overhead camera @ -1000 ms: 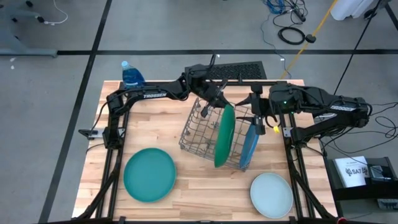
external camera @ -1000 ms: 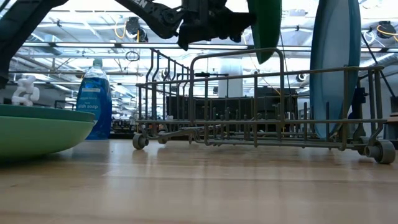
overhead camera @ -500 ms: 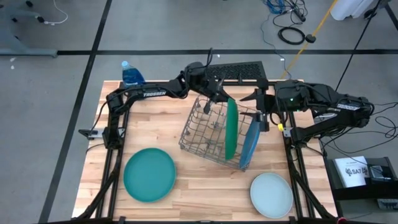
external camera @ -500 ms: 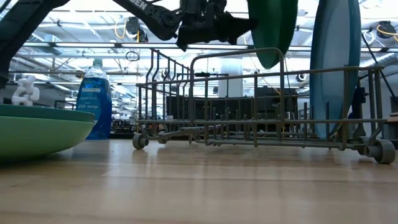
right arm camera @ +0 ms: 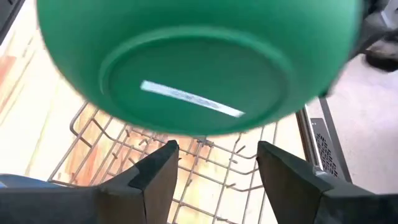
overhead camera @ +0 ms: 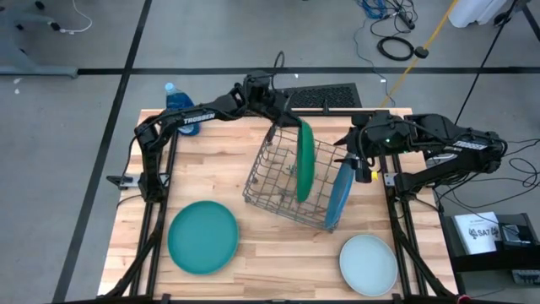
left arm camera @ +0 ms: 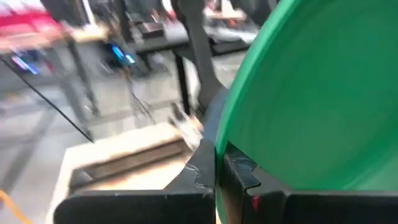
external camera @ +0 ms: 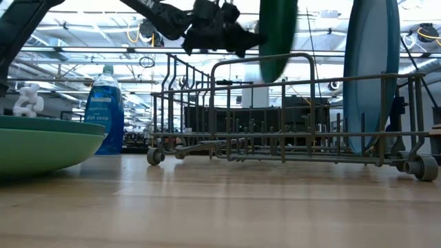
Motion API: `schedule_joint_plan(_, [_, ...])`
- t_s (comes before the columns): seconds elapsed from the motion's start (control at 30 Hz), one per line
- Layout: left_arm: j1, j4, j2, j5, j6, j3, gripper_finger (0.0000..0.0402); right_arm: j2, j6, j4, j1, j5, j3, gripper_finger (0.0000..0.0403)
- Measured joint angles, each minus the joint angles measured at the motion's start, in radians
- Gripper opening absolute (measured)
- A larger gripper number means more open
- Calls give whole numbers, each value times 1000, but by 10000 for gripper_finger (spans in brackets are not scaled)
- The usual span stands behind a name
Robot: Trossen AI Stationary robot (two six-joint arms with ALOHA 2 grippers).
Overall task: Sort dishes
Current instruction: Put the dark green plate into the dish rack
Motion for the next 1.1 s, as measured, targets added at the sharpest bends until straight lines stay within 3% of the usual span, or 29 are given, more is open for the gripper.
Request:
schedule_joint_plan(0.2, [14,-84,0,128,49,0,0,0,-7,-1,0,0,0,210])
schedule_joint_plan(0.47, [-4,-78,53,124,88,0,0,0,-18,22,0,0,0,210])
schedule_joint_plan(0.6, [-3,-74,99,68,84,0,0,0,-13,27,0,0,0,210])
schedule_joint_plan(0.7, [-2,0,118,39,48,-2,0,0,-10,28,0,0,0,210])
schedule_joint_plan(0.9, [-46,316,135,42,-74,1,0,0,-15,41,0,-3,0,210])
schedule_joint_plan(1.1, [-123,441,214,-18,-77,-1,0,0,-18,72,0,-20,0,210])
